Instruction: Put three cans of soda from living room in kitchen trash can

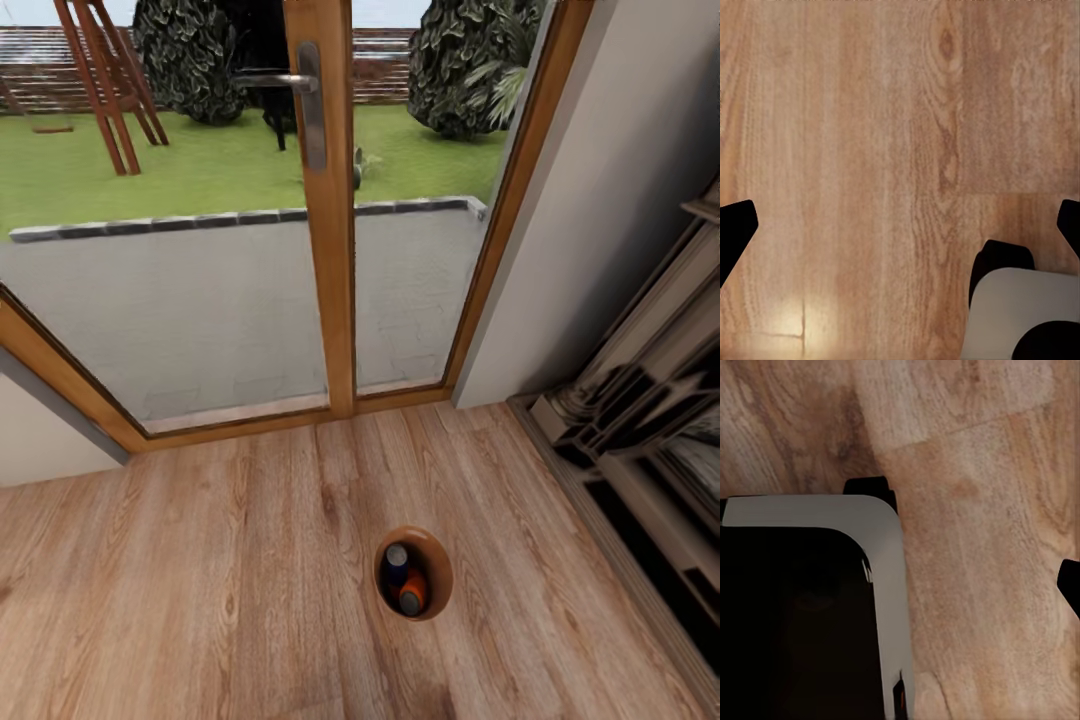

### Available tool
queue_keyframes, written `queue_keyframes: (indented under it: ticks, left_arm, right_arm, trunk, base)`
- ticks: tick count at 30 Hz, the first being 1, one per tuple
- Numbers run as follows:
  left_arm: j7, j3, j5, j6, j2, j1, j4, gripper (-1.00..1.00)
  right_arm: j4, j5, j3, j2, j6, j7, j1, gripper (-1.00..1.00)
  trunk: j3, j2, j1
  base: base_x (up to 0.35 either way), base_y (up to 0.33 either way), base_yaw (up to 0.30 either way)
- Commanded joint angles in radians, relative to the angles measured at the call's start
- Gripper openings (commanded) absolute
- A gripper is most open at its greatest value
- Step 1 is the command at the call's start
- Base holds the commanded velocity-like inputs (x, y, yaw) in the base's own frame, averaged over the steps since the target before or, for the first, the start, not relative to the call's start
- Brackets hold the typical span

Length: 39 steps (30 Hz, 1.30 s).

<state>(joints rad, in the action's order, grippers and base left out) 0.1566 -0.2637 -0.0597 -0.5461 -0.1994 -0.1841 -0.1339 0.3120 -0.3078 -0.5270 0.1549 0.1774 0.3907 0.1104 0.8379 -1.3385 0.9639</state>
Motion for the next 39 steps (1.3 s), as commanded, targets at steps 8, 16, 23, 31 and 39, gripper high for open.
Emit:
queue_keyframes:
  ticks: [8,16,23,31,39]
  left_arm:
    - [0.000,-0.002,0.000,0.000,0.000,0.000,0.000,1.00]
    - [0.000,-0.002,0.000,0.000,0.000,0.000,0.000,1.00]
    - [0.000,-0.002,0.000,0.000,0.000,0.000,0.000,1.00]
    - [0.000,-0.002,0.000,-0.001,0.000,0.000,0.000,1.00]
    - [0.000,-0.002,0.000,-0.001,0.000,0.000,0.000,1.00]
  right_arm:
    - [-0.001,-0.001,0.001,-0.002,0.000,0.000,0.000,1.00]
    - [-0.001,-0.002,0.001,-0.003,0.001,0.000,0.000,1.00]
    - [-0.001,-0.003,0.002,-0.003,0.001,-0.001,0.000,1.00]
    - [-0.001,-0.003,0.001,-0.003,0.001,0.000,0.000,1.00]
    - [-0.001,-0.001,0.001,-0.003,0.001,-0.001,0.000,1.00]
  trunk:
    - [-0.025,0.056,-0.031]
    - [-0.050,0.112,-0.061]
    - [-0.072,0.161,-0.088]
    - [-0.097,0.217,-0.119]
    - [-0.122,0.273,-0.150]
  base:
    - [0.000,0.000,0.000]
    - [0.000,0.000,0.000]
    - [0.000,0.000,0.000]
    - [0.000,0.000,0.000]
    - [0.000,0.000,0.000]
